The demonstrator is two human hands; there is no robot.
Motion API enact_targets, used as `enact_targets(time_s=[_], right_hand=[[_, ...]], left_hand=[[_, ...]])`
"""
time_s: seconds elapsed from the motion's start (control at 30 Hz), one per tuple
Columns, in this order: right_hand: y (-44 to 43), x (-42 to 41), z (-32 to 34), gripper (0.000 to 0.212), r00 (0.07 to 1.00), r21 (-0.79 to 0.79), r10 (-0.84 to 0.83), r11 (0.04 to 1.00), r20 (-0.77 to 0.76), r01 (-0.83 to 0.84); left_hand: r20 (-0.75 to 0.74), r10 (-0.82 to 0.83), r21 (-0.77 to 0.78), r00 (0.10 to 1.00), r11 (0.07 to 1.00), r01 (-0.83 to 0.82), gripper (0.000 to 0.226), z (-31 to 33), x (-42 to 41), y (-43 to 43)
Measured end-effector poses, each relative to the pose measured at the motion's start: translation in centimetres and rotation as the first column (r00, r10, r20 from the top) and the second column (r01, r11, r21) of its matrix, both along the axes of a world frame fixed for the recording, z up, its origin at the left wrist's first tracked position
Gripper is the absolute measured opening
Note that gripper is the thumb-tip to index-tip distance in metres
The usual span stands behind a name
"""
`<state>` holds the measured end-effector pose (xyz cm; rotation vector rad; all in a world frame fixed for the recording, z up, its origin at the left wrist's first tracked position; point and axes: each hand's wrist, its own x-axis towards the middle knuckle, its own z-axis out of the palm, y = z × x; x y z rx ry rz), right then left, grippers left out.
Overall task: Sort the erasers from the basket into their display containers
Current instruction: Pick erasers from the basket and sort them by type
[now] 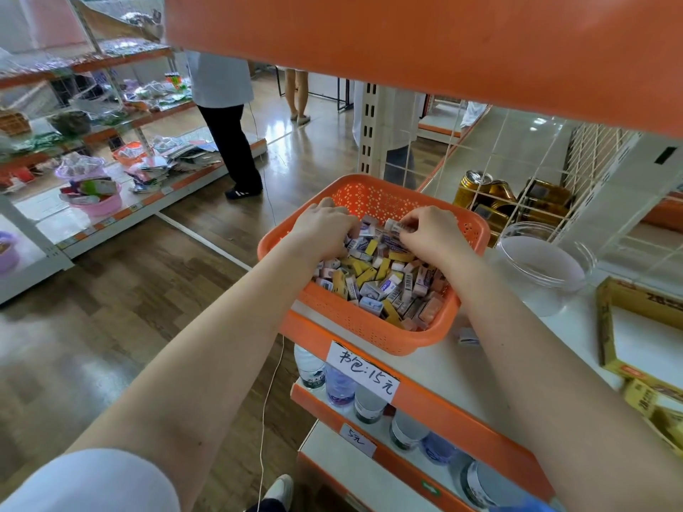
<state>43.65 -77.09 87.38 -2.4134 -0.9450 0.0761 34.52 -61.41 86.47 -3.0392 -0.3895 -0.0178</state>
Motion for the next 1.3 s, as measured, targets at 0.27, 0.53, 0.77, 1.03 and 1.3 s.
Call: enact_targets(time_s=[0.27,0.53,0.77,1.03,1.3], right_hand=[[0.0,0.0,0.1,0.027,1.0,-0.017,0.018,1.0,-0.016,-0.018],[-0.2,-0.2,0.5,0.027,0.999,-0.017,0.039,0.999,-0.032,-0.039],[-2.2,-0.3,1.8,0.025,0.999,0.159,0.041,0.987,-0.033,-0.035],[-10.6,0.1,4.6,0.022,0.999,0.209,-0.028,0.978,0.027,0.021],[-21.7,0.1,3.9,0.021,0.956,0.115,-0.277,0.951,-0.099,0.287]], left_hand=[[0.009,-0.018,-0.025,1.0,1.0,0.018,0.026,0.0,-0.1,0.0],[0.206,0.092,-0.368,0.974,0.93,-0.01,0.023,0.0,0.2,0.3],[0.27,0.168,-0.607,0.948,0.794,0.032,0.024,1.4,-0.1,0.0],[0.305,0.011,-0.732,0.952,0.643,0.227,0.022,6.1,1.5,-5.9],[0.37,-0.184,-0.72,0.911,0.563,0.406,0.022,6.5,6.7,-16.4]])
